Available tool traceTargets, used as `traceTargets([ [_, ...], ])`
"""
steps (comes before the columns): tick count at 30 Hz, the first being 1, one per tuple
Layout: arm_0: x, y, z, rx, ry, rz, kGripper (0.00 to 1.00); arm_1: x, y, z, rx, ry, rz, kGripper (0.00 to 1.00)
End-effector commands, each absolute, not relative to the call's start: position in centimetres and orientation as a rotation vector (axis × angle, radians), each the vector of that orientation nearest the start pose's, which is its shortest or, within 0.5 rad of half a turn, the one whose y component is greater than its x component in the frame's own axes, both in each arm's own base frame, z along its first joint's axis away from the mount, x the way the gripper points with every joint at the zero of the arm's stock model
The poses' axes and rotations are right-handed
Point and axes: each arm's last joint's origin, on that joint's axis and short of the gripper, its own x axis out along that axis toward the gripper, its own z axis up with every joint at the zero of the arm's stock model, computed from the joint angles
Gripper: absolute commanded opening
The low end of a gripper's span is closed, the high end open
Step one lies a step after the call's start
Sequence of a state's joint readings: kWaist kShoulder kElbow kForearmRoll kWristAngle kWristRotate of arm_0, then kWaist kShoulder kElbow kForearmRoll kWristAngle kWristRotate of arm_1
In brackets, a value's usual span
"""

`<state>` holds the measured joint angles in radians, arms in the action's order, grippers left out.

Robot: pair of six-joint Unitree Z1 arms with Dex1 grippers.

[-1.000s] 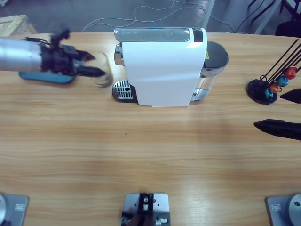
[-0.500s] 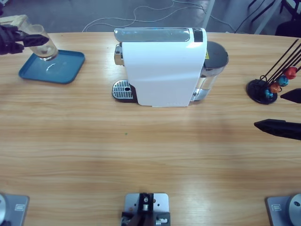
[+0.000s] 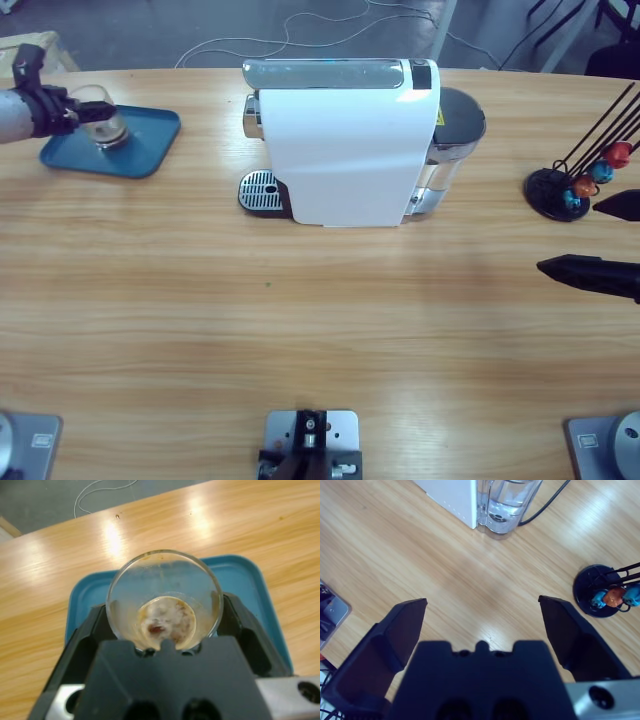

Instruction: Pour coffee

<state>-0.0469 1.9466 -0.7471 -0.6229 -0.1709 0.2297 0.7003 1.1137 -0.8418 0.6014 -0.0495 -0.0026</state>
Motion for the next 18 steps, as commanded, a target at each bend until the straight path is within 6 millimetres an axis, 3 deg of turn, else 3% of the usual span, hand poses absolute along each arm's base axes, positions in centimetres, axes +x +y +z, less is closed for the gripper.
traceTargets([
  [1, 36.0, -2.2, 15.5, 0.187, 0.623, -0.263, 0.000, 12.0, 9.6, 31.2, -0.352, 0.892, 0.609, 1.000],
  [6, 36.0, -2.1, 15.4, 0.187, 0.632, -0.256, 0.000, 12.1, 9.7, 31.2, -0.355, 0.899, 0.609, 1.000],
  [7, 36.1, -2.1, 15.4, 0.189, 0.634, -0.248, 0.190, 12.1, 9.7, 31.2, -0.354, 0.897, 0.609, 1.000],
  [8, 36.1, -2.1, 15.3, 0.201, 0.637, -0.215, 0.624, 12.0, 9.6, 31.2, -0.354, 0.895, 0.609, 1.000],
  [10, 36.0, -2.2, 15.2, 0.222, 0.638, -0.166, 0.930, 11.9, 9.5, 31.3, -0.352, 0.890, 0.610, 1.000],
  [11, 35.9, -2.3, 15.2, 0.222, 0.639, -0.177, 0.980, 11.8, 9.5, 31.3, -0.351, 0.887, 0.610, 1.000],
  [15, 35.1, -2.4, 15.2, 0.202, 0.647, -0.204, 0.982, 11.6, 9.3, 31.4, -0.349, 0.883, 0.611, 1.000],
  [18, 33.8, -2.3, 16.5, 0.201, 0.625, -0.206, 0.982, 11.6, 9.3, 31.5, -0.348, 0.879, 0.611, 1.000],
])
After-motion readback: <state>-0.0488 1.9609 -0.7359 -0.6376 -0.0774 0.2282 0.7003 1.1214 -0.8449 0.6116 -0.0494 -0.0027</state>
